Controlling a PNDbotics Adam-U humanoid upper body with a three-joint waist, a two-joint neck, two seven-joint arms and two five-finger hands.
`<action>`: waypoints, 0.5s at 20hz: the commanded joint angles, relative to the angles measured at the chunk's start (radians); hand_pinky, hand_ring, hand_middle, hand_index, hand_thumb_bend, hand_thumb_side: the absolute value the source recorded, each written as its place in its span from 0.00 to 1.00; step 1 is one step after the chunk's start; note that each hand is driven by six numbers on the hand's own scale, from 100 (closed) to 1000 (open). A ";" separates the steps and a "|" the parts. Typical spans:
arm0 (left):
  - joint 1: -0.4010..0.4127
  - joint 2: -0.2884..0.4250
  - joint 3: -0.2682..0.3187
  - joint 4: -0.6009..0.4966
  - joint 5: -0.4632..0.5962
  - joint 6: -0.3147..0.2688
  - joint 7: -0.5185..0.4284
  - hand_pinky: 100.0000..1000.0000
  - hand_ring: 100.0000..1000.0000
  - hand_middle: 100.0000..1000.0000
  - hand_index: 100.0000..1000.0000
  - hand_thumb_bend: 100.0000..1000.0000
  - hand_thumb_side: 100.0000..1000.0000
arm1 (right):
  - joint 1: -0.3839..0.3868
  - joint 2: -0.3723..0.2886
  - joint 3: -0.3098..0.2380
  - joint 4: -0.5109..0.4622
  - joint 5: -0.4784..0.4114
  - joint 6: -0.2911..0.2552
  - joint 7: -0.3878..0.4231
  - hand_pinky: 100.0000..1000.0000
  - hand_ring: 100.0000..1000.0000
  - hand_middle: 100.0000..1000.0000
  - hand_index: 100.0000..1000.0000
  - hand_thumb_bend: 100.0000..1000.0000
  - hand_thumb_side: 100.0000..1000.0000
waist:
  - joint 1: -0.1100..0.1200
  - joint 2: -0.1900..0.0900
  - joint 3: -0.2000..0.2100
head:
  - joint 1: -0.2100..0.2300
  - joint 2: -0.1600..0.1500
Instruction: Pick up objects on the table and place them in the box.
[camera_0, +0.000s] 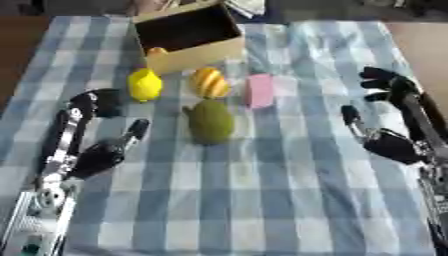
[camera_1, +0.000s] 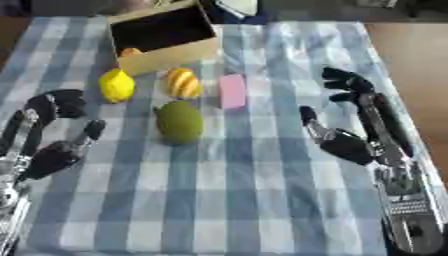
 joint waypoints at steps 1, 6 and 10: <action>-0.039 0.098 0.010 -0.030 -0.030 0.033 -0.018 0.65 0.59 0.58 0.76 0.48 0.41 | -0.006 -0.011 -0.002 -0.010 -0.005 0.001 0.000 0.69 0.80 0.79 0.88 0.21 0.35 | 0.013 -0.025 -0.003 | 0.004 -0.005; -0.107 0.282 -0.021 -0.024 -0.093 0.083 -0.142 0.68 0.61 0.62 0.79 0.48 0.39 | -0.004 -0.013 0.000 -0.008 -0.008 0.001 0.002 0.69 0.80 0.79 0.88 0.21 0.35 | 0.019 -0.026 -0.012 | 0.008 -0.015; -0.181 0.418 -0.068 -0.003 -0.128 0.078 -0.257 0.68 0.63 0.64 0.80 0.50 0.37 | -0.004 -0.014 0.002 -0.007 -0.010 0.000 0.003 0.69 0.80 0.79 0.88 0.20 0.35 | 0.020 -0.027 -0.021 | 0.008 -0.017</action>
